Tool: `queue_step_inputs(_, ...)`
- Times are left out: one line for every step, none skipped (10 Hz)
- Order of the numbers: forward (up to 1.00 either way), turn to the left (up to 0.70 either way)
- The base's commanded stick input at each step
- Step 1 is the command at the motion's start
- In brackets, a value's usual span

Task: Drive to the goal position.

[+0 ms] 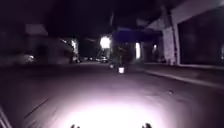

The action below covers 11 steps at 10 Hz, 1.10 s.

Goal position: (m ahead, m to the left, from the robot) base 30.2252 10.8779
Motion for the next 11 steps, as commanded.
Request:
queue_step_inputs(0.85, 0.0)
queue_step_inputs(0.85, 0.0)
queue_step_inputs(0.85, 0.0)
queue_step_inputs(0.85, 0.0)
queue_step_inputs(0.85, 0.0)
queue_step_inputs(0.85, 0.0)
queue_step_inputs(0.85, 0.0)
queue_step_inputs(0.85, 0.0)
queue_step_inputs(0.85, 0.0)
queue_step_inputs(0.85, 0.0)
queue_step_inputs(0.85, 0.0)
